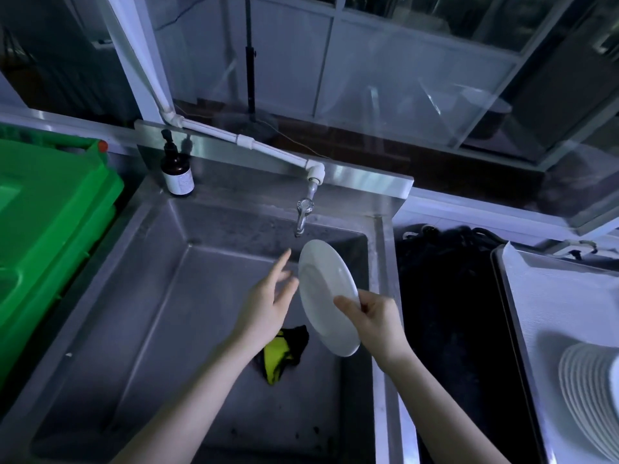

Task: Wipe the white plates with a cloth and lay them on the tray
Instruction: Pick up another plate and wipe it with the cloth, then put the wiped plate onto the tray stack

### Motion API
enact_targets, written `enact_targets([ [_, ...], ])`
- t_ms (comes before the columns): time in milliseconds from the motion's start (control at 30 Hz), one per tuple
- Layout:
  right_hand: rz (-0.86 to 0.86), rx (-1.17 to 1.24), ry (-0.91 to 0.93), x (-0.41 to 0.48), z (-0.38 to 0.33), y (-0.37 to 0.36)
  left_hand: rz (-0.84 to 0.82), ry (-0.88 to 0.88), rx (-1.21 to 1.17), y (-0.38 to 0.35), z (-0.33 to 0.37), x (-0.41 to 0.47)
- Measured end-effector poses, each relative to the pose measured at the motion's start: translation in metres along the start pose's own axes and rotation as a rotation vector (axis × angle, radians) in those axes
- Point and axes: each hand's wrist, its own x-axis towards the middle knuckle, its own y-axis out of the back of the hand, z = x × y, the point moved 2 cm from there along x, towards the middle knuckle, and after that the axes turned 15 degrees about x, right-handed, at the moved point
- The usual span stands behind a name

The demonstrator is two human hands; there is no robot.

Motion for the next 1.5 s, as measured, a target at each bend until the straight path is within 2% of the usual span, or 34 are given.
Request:
enact_targets([
  [133, -0.057, -0.258, 0.233, -0.008, -0.003, -0.012, -0.045, 0.104, -0.346, 0.007, 0.032, -0.003],
  [233, -0.127, -0.518, 0.563, -0.019, -0.007, -0.026, -0.008, 0.2, -0.389, 0.01, 0.039, -0.006],
  [333, -0.124, -0.75, 0.719, -0.028, -0.009, -0.039, 0.064, 0.281, -0.302, 0.01, 0.03, -0.012],
  [400, -0.118, -0.776, 0.764, -0.031, -0.013, -0.043, 0.088, 0.334, -0.434, 0.01, 0.023, -0.016],
  [567, -0.24, -0.588, 0.562, -0.033, -0.017, -0.038, 0.16, 0.388, -0.62, 0.021, 0.009, -0.021],
  [767, 0.126, -0.549, 0.371, -0.015, -0.029, 0.005, 0.103, 0.369, -0.689, 0.05, 0.001, -0.024],
  [900, 0.186, -0.257, 0.15, -0.007, -0.032, 0.023, 0.055, 0.307, -0.708, 0.055, 0.008, -0.031],
  [1000, 0.219, -0.075, 0.072, -0.01, -0.034, 0.029, 0.045, 0.271, -0.69, 0.052, 0.02, -0.035],
  [1233, 0.324, 0.082, 0.089, -0.025, -0.028, 0.072, 0.022, 0.138, -0.555, 0.028, 0.062, -0.039],
  [1500, 0.467, 0.174, 0.147, -0.061, -0.005, 0.195, -0.121, 0.017, -0.501, -0.062, 0.152, -0.059],
])
